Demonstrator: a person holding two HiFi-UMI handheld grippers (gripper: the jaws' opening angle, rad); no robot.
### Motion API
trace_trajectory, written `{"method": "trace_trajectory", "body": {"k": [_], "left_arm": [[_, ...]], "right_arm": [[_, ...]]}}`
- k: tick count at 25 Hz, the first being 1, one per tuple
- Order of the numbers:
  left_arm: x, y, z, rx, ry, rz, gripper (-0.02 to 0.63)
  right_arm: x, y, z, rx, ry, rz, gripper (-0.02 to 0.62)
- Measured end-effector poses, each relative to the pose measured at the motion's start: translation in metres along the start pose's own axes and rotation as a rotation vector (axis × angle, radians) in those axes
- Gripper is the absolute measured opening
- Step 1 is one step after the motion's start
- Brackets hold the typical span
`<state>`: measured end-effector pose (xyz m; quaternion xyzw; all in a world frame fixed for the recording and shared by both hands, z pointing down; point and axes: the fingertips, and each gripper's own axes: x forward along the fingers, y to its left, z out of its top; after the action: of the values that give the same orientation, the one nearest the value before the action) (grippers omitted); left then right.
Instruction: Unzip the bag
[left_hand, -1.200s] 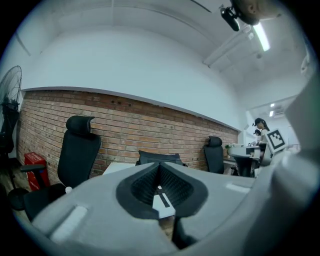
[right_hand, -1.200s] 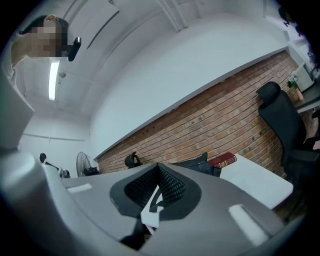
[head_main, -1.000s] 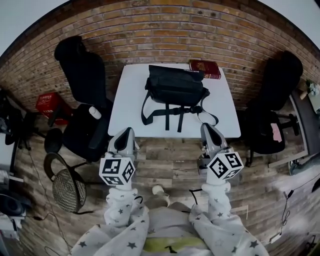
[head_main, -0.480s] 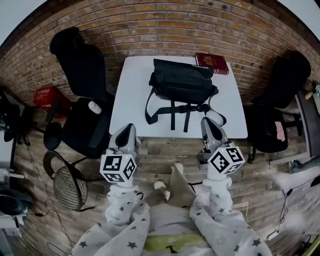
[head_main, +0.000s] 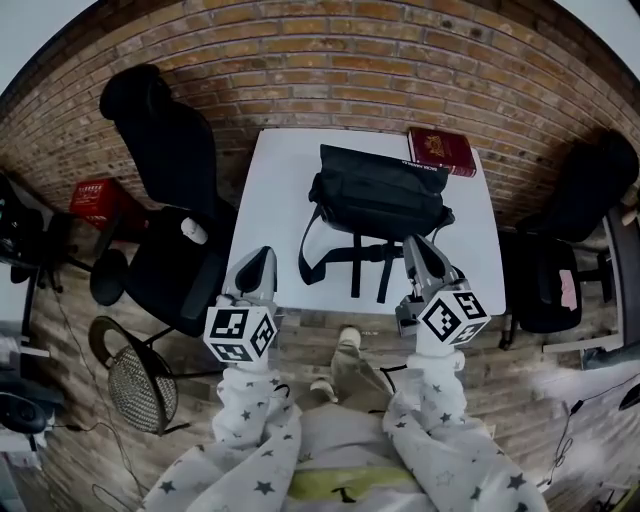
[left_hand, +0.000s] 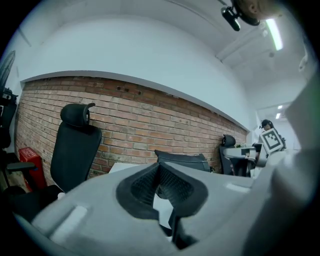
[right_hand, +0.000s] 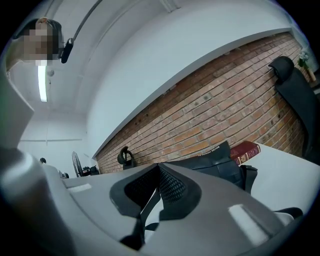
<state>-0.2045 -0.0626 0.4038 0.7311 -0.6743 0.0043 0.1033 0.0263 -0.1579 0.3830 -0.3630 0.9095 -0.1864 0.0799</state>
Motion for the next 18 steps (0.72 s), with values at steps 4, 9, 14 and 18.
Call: {"method": "trace_trajectory", "body": {"k": [4, 9, 14, 18], "left_arm": [[0.031, 0.012, 0.005, 0.001, 0.01, -0.005, -0.002], [0.062, 0.023, 0.009, -0.008, 0.018, 0.004, -0.002], [0.09, 0.027, 0.017, -0.01, 0.007, 0.008, -0.002], [0.113, 0.029, 0.018, -0.013, 0.005, 0.017, -0.002]], "right_arm": [[0.035, -0.013, -0.001, 0.021, 0.019, 0.019, 0.008], [0.066, -0.027, 0.001, 0.046, 0.039, 0.051, 0.008], [0.086, -0.044, 0.007, 0.051, 0.048, 0.086, 0.008], [0.099, -0.051, 0.005, 0.051, 0.079, 0.155, 0.008]]}}
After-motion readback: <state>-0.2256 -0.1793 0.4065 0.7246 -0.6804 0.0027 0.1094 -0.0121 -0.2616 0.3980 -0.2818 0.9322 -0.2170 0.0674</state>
